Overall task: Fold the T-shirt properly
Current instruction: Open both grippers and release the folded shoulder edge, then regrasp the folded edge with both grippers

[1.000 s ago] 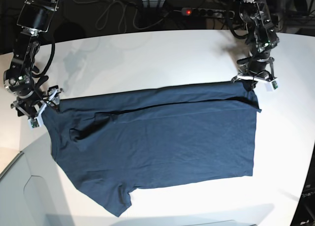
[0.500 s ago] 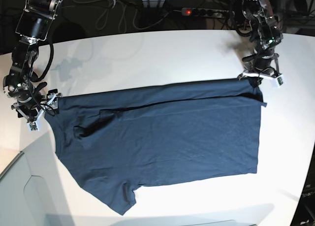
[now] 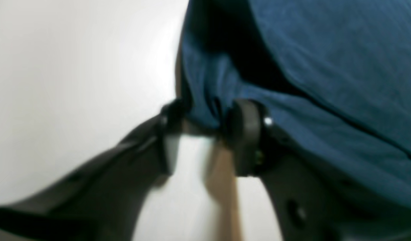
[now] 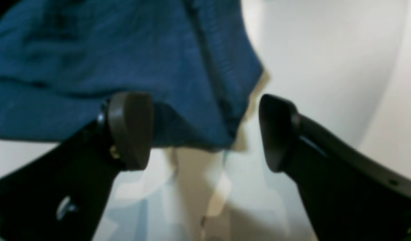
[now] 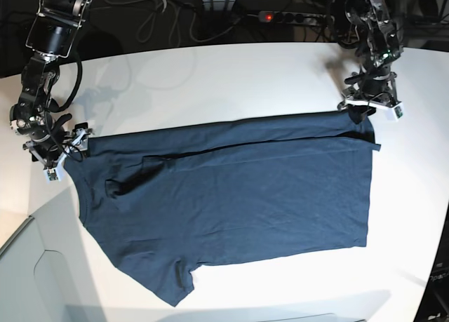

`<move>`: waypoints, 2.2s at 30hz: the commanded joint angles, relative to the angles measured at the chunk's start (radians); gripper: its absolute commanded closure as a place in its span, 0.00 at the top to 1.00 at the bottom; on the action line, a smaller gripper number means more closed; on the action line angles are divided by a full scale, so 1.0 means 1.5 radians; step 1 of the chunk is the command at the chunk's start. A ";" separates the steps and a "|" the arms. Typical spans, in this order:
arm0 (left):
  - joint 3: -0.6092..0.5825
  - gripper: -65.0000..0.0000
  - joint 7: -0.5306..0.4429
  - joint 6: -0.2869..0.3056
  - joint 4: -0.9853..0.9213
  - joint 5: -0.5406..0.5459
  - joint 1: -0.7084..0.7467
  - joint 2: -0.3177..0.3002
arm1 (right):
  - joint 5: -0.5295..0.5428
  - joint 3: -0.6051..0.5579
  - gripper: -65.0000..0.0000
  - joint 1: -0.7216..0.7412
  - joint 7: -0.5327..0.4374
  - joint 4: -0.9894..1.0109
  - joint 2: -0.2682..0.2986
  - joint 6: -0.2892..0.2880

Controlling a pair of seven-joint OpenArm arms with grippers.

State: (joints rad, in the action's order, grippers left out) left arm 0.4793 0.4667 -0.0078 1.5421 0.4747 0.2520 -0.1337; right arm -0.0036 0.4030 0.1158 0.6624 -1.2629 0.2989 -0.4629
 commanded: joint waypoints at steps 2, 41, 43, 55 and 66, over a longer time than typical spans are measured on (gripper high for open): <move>0.003 0.46 -0.008 0.001 0.024 0.001 0.006 -0.008 | 0.005 0.002 0.73 0.013 -0.014 -0.011 0.013 -0.009; 0.048 0.13 -0.011 0.007 -0.073 0.005 -0.025 -0.013 | 0.001 0.003 0.72 -0.023 -0.066 -0.011 0.016 -0.010; 0.048 0.08 -0.011 0.007 -0.073 0.005 -0.025 -0.013 | 0.001 0.004 0.72 -0.023 -0.066 -0.011 0.016 -0.010; 0.048 0.00 -0.011 0.007 -0.067 0.005 -0.024 -0.016 | 0.002 0.004 0.72 -0.021 -0.066 -0.010 0.026 -0.010; 0.048 0.00 -0.011 0.007 -0.072 0.005 -0.024 -0.015 | 0.004 0.004 0.42 -0.023 -0.065 0.061 0.022 -0.010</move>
State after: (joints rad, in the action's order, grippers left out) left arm 0.5522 0.4221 0.0082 1.4326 0.4908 0.2127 -0.1497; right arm 0.0303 0.4046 0.0780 0.5266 -1.1713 0.3180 -0.4622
